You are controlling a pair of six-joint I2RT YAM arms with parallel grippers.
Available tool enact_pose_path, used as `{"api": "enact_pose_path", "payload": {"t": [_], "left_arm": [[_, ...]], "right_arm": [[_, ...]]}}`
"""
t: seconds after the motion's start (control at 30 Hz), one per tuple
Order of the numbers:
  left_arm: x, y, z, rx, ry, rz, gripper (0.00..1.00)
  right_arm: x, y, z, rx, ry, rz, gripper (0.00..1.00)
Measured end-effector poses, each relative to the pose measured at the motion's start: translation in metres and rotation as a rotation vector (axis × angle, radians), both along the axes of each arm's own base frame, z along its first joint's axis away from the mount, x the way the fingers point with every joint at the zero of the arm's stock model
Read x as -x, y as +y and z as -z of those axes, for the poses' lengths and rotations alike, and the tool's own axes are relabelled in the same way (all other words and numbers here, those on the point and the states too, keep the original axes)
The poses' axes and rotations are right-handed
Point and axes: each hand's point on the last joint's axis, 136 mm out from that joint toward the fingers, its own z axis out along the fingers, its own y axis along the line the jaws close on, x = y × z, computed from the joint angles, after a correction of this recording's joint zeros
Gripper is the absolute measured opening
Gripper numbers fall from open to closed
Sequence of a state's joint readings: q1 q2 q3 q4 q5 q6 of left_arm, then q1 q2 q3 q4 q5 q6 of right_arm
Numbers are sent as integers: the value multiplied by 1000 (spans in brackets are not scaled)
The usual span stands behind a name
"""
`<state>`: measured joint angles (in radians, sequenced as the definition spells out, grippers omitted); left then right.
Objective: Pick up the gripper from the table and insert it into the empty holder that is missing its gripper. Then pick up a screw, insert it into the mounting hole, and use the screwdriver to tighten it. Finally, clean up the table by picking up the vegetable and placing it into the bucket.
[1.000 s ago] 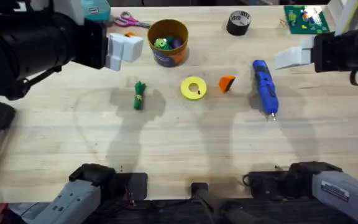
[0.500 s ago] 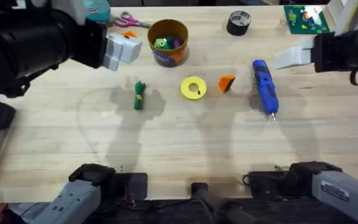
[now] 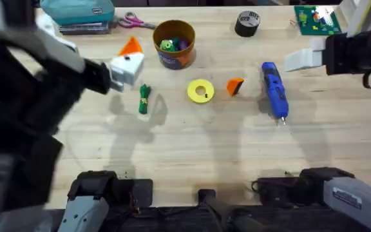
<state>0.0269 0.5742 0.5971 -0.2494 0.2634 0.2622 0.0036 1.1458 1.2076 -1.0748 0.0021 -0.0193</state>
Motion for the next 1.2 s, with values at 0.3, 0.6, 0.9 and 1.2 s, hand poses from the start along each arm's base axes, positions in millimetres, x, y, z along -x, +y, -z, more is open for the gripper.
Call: {"api": "enact_pose_path", "payload": {"t": [0.3,0.6,0.9,1.2], "left_arm": [[19,-28,37,18,-178,166,986],[42,-41,59,58,-260,245,986],[52,-44,69,165,-261,259,986],[90,-95,89,245,-123,600,985]], "right_arm": [[0,0,0,0,0,0,997],[0,0,0,0,0,0,997],[0,0,0,0,0,0,997],[0,0,0,0,0,0,996]]}}
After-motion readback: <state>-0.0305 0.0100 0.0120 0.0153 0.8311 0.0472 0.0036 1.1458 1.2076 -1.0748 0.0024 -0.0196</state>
